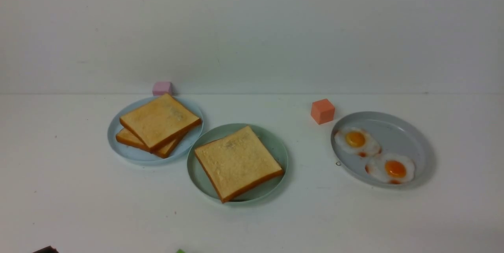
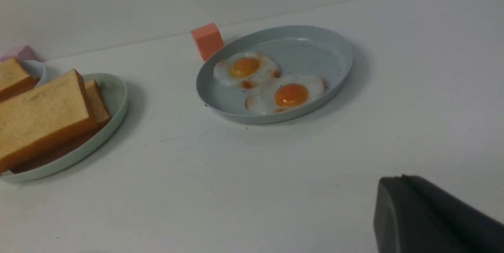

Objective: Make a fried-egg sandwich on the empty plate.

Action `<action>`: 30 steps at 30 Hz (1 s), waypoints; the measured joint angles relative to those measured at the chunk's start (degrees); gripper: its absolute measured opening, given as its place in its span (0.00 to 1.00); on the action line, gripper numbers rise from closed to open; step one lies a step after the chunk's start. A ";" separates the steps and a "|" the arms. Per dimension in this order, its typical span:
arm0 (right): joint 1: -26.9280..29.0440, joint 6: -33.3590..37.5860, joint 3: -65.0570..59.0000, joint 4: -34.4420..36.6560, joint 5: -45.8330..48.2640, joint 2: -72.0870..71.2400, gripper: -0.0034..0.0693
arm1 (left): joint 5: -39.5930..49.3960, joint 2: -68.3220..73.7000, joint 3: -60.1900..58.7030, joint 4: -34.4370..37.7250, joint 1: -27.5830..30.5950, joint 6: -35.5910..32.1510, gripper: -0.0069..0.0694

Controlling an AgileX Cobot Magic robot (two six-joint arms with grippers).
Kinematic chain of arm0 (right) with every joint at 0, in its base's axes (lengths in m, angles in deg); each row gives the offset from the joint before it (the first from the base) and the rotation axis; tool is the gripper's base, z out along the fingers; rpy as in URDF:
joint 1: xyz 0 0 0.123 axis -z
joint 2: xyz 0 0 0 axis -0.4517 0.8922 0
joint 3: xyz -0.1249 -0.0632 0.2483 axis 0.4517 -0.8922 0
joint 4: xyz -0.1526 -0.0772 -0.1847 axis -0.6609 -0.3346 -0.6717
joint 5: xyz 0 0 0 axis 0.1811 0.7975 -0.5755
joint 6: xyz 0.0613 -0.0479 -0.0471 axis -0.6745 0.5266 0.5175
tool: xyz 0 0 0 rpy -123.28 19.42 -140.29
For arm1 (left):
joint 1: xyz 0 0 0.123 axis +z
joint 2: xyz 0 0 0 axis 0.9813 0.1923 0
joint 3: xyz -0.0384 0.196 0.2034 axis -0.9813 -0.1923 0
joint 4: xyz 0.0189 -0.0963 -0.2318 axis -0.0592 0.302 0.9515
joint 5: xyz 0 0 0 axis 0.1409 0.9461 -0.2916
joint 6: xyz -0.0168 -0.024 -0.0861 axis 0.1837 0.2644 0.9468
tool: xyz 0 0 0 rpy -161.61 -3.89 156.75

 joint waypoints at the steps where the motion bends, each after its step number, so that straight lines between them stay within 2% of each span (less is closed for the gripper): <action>1: 0.00 0.00 0.00 -0.06 0.24 0.00 0.07 | 0.12 0.00 0.00 0.00 0.00 0.00 0.10; 6: 0.00 2.80 0.12 -0.06 1.57 0.00 0.06 | 0.42 0.00 0.00 0.00 0.00 0.00 0.11; 7: 0.00 5.60 0.22 0.73 2.40 0.00 0.05 | 0.42 0.00 0.00 0.00 0.00 0.00 0.11; 11: 0.00 9.47 0.32 3.05 2.84 0.00 0.04 | 0.42 0.00 0.00 0.00 0.00 0.00 0.11; 30: 0.00 10.54 0.43 3.69 3.27 0.00 0.04 | 0.54 0.00 0.00 0.00 0.00 0.00 0.14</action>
